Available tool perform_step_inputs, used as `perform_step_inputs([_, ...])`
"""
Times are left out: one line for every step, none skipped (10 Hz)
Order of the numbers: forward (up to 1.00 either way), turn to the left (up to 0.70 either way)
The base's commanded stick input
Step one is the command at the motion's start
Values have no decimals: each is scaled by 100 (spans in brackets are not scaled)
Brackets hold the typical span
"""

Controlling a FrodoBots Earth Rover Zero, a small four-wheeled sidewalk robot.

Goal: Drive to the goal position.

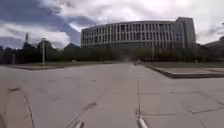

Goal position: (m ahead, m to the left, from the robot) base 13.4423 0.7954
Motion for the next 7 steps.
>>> perform_step_inputs([70, 0])
perform_step_inputs([70, 0])
perform_step_inputs([70, 0])
perform_step_inputs([70, 0])
perform_step_inputs([70, 0])
perform_step_inputs([70, 0])
perform_step_inputs([70, 0])
